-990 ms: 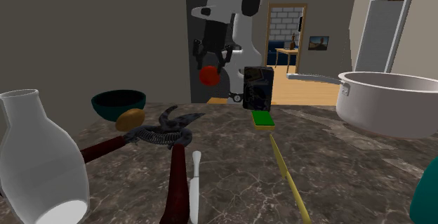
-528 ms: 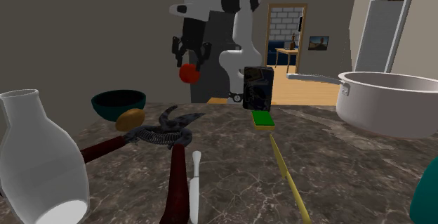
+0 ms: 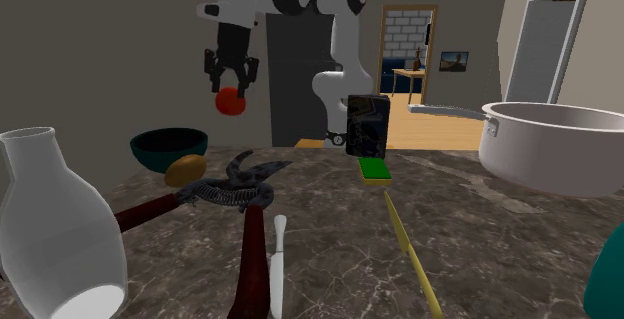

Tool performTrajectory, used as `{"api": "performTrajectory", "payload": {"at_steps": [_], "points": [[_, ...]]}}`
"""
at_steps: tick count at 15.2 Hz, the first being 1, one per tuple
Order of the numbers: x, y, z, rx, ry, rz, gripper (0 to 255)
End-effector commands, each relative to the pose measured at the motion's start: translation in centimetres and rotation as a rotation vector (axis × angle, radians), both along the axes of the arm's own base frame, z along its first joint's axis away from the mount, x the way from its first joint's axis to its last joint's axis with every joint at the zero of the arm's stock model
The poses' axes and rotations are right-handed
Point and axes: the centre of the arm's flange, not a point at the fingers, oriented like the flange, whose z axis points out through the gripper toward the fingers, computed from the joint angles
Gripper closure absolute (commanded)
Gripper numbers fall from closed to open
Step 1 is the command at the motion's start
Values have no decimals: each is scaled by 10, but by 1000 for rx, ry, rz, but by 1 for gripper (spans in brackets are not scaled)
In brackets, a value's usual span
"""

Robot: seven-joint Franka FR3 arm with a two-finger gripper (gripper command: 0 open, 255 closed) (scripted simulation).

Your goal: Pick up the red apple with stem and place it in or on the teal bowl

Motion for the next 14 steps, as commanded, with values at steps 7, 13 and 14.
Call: {"api": "performTrajectory", "payload": {"at_steps": [7,13,14], "points": [[14,-106,5,-1,1,2,255],[25,-184,9,-1,1,2,255],[27,-200,10,-1,1,2,255]]}}
